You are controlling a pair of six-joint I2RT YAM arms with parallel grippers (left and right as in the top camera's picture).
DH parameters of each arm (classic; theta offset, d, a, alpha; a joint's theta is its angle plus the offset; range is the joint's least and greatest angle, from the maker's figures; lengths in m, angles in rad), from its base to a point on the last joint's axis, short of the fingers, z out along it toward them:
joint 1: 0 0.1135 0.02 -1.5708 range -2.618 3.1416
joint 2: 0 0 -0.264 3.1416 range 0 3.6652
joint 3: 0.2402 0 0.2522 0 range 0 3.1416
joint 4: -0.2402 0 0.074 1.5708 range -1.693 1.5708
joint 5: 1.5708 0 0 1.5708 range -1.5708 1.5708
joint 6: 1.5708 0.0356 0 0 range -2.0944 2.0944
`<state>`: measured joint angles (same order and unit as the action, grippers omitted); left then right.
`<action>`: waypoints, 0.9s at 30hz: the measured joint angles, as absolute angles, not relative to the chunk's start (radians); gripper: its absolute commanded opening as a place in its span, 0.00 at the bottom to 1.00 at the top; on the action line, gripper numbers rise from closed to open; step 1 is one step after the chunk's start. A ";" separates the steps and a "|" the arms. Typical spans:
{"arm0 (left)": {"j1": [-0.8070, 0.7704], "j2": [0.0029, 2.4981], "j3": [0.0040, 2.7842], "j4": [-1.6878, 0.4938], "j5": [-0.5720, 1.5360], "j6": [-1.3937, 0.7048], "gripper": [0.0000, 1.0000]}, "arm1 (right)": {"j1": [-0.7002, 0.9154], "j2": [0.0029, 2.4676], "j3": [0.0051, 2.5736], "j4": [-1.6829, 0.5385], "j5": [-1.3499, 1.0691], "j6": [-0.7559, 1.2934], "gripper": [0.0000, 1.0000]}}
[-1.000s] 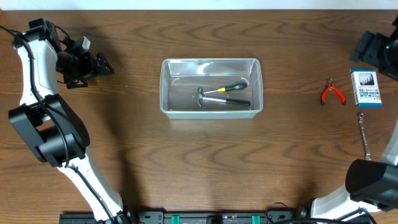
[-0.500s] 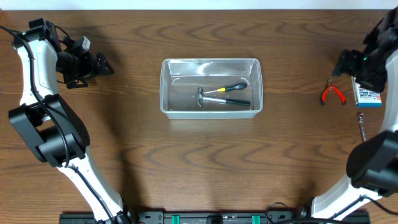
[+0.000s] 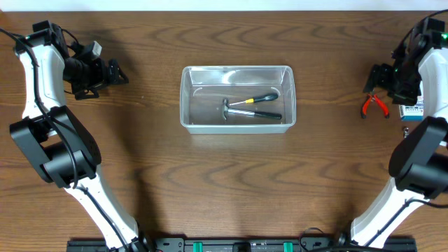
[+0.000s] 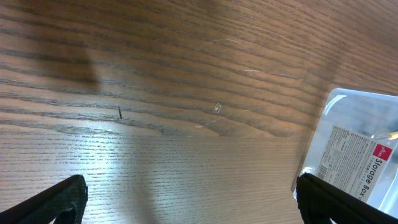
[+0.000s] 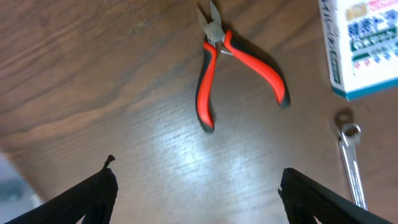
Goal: Pack container
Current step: 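Move the right gripper over the red-black pliers and lower it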
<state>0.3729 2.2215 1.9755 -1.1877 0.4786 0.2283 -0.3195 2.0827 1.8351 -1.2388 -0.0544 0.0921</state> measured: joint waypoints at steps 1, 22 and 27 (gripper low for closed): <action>0.373 2.222 1.975 -1.188 0.479 0.229 0.98 | -0.319 2.090 1.835 -1.232 -0.054 0.085 0.84; 0.373 2.222 1.975 -1.188 0.479 0.229 0.98 | -0.309 2.135 1.835 -1.156 -0.052 0.088 0.82; 0.373 2.222 1.975 -1.187 0.479 0.229 0.98 | -0.305 2.137 1.835 -1.141 -0.052 0.104 0.81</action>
